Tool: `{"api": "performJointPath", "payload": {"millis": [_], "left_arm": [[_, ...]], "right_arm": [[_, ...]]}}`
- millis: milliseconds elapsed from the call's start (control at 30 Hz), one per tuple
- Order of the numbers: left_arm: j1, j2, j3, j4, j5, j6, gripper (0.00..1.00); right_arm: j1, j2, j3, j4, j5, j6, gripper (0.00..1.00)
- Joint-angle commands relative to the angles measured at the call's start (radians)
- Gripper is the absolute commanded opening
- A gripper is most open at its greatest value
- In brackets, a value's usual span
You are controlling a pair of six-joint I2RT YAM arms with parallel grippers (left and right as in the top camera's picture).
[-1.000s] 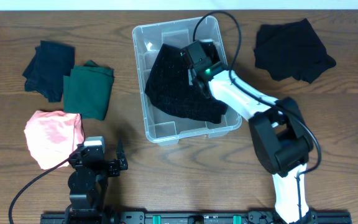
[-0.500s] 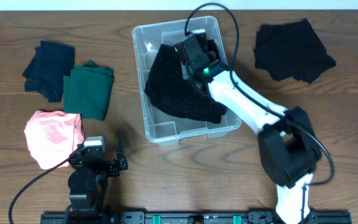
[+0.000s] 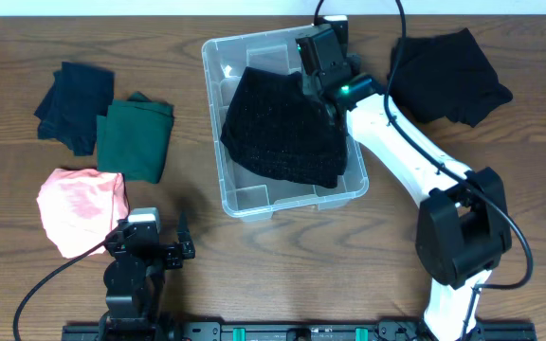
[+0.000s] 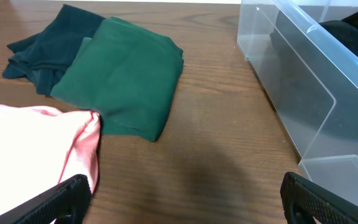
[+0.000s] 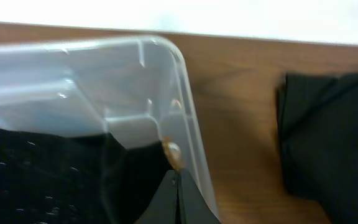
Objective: Pack container
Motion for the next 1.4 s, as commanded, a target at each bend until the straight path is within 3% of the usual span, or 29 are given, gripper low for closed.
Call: {"api": "performJointPath", "payload": {"millis": [0,433,1000,1367], "left_arm": [[0.003,-0.006,-0.018,-0.002,-0.002,-0.005,0.98],[0.003,-0.006,-0.018,-0.002,-0.002,-0.005,0.98],[0.003,-0.006,-0.018,-0.002,-0.002,-0.005,0.98],[0.003,-0.006,-0.018,-0.002,-0.002,-0.005,0.98]], "right_arm": [[-0.002,0.076,0.001,-0.021,0.009,0.029,0.01],[0.012,0.206,0.002,-0.024,0.010,0.029,0.01],[0.129,-0.076,0.011,0.016,-0.032,-0.092,0.01],[0.037,0.095,0.003,0.087,-0.083,-0.055,0.01]]}}
